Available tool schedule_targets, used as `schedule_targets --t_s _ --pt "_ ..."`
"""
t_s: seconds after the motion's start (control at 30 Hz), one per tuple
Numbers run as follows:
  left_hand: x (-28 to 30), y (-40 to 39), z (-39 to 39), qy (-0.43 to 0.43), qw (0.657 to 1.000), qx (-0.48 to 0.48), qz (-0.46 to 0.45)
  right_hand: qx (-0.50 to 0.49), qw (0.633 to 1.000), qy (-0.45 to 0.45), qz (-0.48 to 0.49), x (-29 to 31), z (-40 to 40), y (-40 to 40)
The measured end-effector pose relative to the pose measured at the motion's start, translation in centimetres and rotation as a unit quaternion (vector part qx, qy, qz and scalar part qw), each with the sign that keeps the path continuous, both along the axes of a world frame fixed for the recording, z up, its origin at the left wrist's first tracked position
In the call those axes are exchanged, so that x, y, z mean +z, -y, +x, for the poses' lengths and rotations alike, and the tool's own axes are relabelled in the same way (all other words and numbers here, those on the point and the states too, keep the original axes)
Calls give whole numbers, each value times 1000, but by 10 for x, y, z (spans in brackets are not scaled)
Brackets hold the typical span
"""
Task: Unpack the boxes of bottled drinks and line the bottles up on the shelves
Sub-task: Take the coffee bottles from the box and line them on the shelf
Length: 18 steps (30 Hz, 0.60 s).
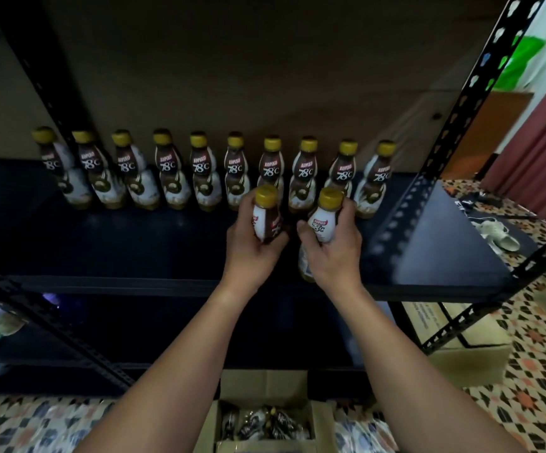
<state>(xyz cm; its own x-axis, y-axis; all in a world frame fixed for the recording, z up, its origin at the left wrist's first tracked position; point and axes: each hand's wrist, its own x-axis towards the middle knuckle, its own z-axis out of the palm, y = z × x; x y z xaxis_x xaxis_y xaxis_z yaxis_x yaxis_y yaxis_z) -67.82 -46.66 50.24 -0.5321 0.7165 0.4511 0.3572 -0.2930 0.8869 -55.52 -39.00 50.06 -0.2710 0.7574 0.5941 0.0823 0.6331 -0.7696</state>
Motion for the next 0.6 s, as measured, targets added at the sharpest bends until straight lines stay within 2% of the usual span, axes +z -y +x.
schedule_targets --t_s 0.13,0.27,0.5,0.6 --pt "-7 -18 -8 -42 998 56 10 -9 999 23 -24 -3 -6 -15" --pt "-10 -35 -14 -74 995 58 26 -2 1000 28 -11 0 -12 -28" --pt "-5 -42 -16 -77 997 22 18 20 999 32 -30 8 -14 -35" --pt "-5 -31 -19 -10 998 -56 14 55 996 -3 -63 7 -4 -33"
